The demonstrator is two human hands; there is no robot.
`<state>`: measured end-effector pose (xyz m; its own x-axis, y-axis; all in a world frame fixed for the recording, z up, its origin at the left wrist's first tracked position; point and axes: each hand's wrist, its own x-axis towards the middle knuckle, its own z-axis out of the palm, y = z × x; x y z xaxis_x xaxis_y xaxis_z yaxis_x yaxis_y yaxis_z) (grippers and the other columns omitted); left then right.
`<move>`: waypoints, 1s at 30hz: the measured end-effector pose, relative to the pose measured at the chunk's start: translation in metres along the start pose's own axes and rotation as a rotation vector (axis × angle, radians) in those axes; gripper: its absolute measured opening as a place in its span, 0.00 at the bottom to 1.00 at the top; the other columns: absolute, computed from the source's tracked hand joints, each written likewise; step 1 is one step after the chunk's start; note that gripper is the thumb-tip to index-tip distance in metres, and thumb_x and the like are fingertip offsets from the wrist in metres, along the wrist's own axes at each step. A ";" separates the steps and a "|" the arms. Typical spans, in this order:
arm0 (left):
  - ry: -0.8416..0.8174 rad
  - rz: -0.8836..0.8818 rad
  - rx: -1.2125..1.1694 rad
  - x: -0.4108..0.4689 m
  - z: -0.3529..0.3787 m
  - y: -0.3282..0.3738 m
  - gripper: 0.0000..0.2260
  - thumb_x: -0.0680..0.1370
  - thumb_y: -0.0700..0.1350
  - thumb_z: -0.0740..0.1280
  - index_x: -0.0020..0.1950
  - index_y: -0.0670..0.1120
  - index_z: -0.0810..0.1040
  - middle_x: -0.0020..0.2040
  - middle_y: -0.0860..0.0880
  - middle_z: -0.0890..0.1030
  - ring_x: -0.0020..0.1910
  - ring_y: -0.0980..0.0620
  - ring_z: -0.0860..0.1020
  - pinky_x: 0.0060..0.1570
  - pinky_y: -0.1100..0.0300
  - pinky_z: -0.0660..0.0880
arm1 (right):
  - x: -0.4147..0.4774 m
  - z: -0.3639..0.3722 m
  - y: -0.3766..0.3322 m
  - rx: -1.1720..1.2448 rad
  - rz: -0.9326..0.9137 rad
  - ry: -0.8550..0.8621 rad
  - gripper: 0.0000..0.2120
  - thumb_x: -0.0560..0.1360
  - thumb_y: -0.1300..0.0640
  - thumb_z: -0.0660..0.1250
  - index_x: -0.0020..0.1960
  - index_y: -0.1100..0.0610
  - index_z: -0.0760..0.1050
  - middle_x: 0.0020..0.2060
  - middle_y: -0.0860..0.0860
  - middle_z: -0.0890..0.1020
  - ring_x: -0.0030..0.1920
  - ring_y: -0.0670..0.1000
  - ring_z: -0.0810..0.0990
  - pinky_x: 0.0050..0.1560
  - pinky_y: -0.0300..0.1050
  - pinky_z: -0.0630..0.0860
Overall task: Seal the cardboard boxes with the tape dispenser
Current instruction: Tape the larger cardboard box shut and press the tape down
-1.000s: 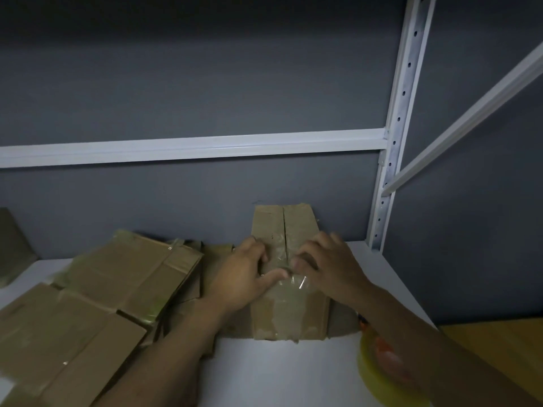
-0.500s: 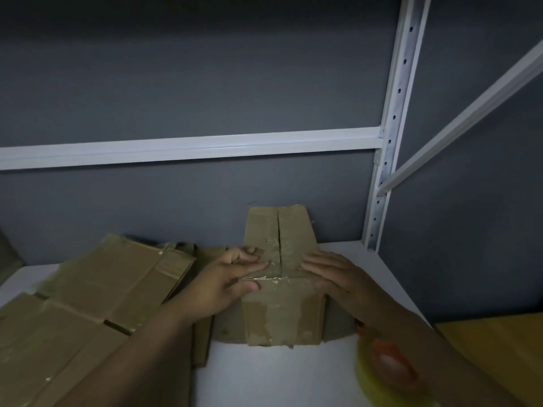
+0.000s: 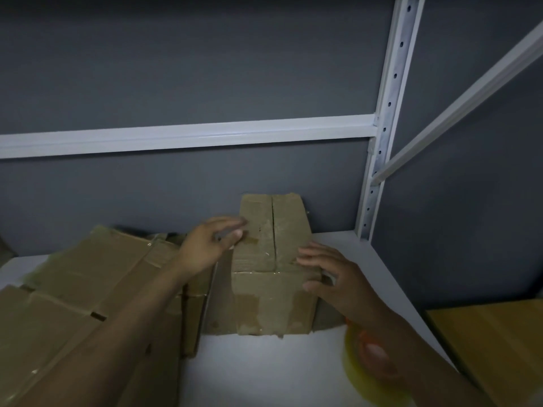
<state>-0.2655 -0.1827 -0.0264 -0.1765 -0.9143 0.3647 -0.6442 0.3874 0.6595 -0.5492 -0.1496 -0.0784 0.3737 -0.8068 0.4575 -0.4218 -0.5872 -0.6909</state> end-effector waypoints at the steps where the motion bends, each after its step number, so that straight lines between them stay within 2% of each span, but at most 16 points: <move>1: -0.005 -0.032 0.046 0.014 0.003 0.005 0.16 0.79 0.50 0.66 0.66 0.52 0.75 0.61 0.61 0.74 0.65 0.60 0.70 0.64 0.67 0.64 | -0.002 0.003 0.000 0.013 0.017 0.007 0.20 0.71 0.52 0.74 0.59 0.38 0.73 0.64 0.33 0.72 0.70 0.36 0.64 0.70 0.35 0.59; 3: -0.056 -0.112 0.021 0.042 0.009 0.012 0.22 0.80 0.48 0.65 0.74 0.47 0.67 0.62 0.55 0.68 0.63 0.58 0.65 0.56 0.72 0.59 | -0.004 0.008 0.002 0.025 0.043 0.032 0.21 0.69 0.53 0.76 0.56 0.37 0.74 0.63 0.30 0.72 0.69 0.35 0.64 0.68 0.33 0.60; 5: -0.109 -0.190 -0.109 0.067 0.013 0.010 0.26 0.80 0.48 0.65 0.76 0.43 0.62 0.63 0.55 0.66 0.61 0.58 0.65 0.50 0.75 0.60 | -0.005 0.012 0.002 0.027 0.067 0.086 0.19 0.68 0.52 0.77 0.54 0.38 0.75 0.62 0.30 0.72 0.68 0.34 0.64 0.66 0.28 0.61; 7: -0.167 -0.282 -0.223 0.085 0.015 -0.002 0.32 0.79 0.51 0.67 0.78 0.46 0.56 0.72 0.54 0.64 0.68 0.54 0.66 0.59 0.69 0.62 | -0.004 0.016 0.000 0.038 0.084 0.134 0.17 0.67 0.44 0.75 0.54 0.38 0.75 0.62 0.32 0.73 0.68 0.34 0.66 0.65 0.26 0.62; 9: -0.167 -0.325 -0.274 0.093 0.019 -0.014 0.35 0.77 0.51 0.69 0.79 0.48 0.56 0.75 0.50 0.63 0.70 0.50 0.66 0.66 0.60 0.64 | -0.003 0.018 -0.003 0.043 0.095 0.177 0.19 0.65 0.35 0.71 0.54 0.37 0.75 0.62 0.33 0.74 0.67 0.35 0.67 0.65 0.27 0.63; 11: -0.100 -0.328 -0.334 0.095 0.023 -0.022 0.34 0.77 0.49 0.69 0.79 0.47 0.57 0.73 0.49 0.65 0.67 0.51 0.68 0.66 0.57 0.67 | 0.000 0.018 -0.006 0.030 0.128 0.220 0.19 0.64 0.34 0.71 0.53 0.35 0.75 0.63 0.33 0.72 0.65 0.34 0.68 0.63 0.25 0.64; 14: 0.032 -0.303 -0.408 0.094 0.022 -0.023 0.33 0.77 0.47 0.70 0.78 0.46 0.58 0.71 0.49 0.67 0.65 0.51 0.70 0.64 0.56 0.69 | 0.001 0.019 -0.012 -0.023 0.243 0.345 0.23 0.64 0.41 0.74 0.56 0.33 0.70 0.63 0.34 0.68 0.62 0.33 0.67 0.57 0.23 0.62; 16: 0.155 -0.297 -0.421 0.094 0.015 -0.021 0.32 0.77 0.47 0.71 0.77 0.48 0.60 0.73 0.47 0.67 0.68 0.47 0.69 0.66 0.52 0.69 | 0.004 0.021 -0.016 0.008 0.317 0.515 0.25 0.64 0.40 0.72 0.58 0.35 0.68 0.61 0.40 0.70 0.59 0.39 0.70 0.56 0.28 0.67; 18: 0.264 -0.278 -0.435 0.093 0.005 -0.012 0.31 0.76 0.48 0.71 0.76 0.50 0.62 0.73 0.47 0.67 0.69 0.46 0.69 0.68 0.50 0.68 | 0.011 0.021 -0.023 0.125 0.376 0.685 0.25 0.66 0.43 0.74 0.60 0.40 0.69 0.57 0.44 0.73 0.54 0.43 0.74 0.51 0.36 0.73; 20: 0.369 -0.243 -0.431 0.090 -0.005 -0.002 0.31 0.75 0.49 0.72 0.75 0.51 0.63 0.72 0.47 0.68 0.68 0.47 0.70 0.68 0.50 0.68 | 0.023 0.017 -0.034 0.228 0.378 0.792 0.18 0.71 0.52 0.73 0.57 0.44 0.69 0.52 0.44 0.76 0.50 0.44 0.77 0.45 0.35 0.75; 22: 0.509 -0.235 -0.413 0.084 -0.017 0.011 0.30 0.74 0.49 0.72 0.73 0.51 0.65 0.70 0.47 0.69 0.64 0.50 0.71 0.68 0.51 0.68 | 0.035 0.011 -0.044 0.258 0.345 0.824 0.09 0.75 0.55 0.69 0.52 0.45 0.71 0.47 0.41 0.78 0.47 0.45 0.78 0.44 0.36 0.76; 24: 0.660 -0.256 -0.388 0.070 -0.027 0.025 0.28 0.74 0.48 0.72 0.71 0.50 0.67 0.68 0.47 0.69 0.58 0.53 0.71 0.65 0.56 0.68 | 0.046 0.003 -0.054 0.275 0.337 0.810 0.04 0.77 0.52 0.66 0.52 0.48 0.75 0.45 0.41 0.79 0.46 0.44 0.79 0.48 0.43 0.78; 26: 0.760 -0.302 -0.354 0.049 -0.032 0.038 0.26 0.74 0.48 0.71 0.71 0.50 0.68 0.64 0.47 0.72 0.54 0.51 0.72 0.58 0.59 0.68 | 0.055 -0.006 -0.066 0.409 0.320 0.706 0.08 0.78 0.50 0.65 0.54 0.50 0.77 0.46 0.44 0.80 0.46 0.43 0.78 0.47 0.40 0.76; 28: 0.765 -0.385 -0.255 0.027 -0.033 0.043 0.27 0.75 0.51 0.70 0.72 0.50 0.67 0.55 0.49 0.75 0.51 0.48 0.75 0.52 0.56 0.69 | 0.062 -0.014 -0.072 0.485 0.329 0.489 0.12 0.75 0.48 0.67 0.58 0.46 0.76 0.55 0.44 0.77 0.53 0.42 0.76 0.50 0.35 0.74; 30: 0.684 -0.481 -0.140 0.007 -0.035 0.038 0.29 0.75 0.55 0.68 0.74 0.50 0.65 0.47 0.51 0.77 0.48 0.47 0.77 0.50 0.55 0.71 | 0.067 -0.026 -0.069 0.294 0.377 0.243 0.24 0.72 0.46 0.70 0.67 0.44 0.71 0.67 0.44 0.68 0.64 0.46 0.70 0.60 0.40 0.71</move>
<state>-0.2657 -0.1701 0.0243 0.6111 -0.7278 0.3112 -0.4277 0.0273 0.9035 -0.5164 -0.1642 0.0146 0.0240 -0.9706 0.2396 -0.2280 -0.2387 -0.9440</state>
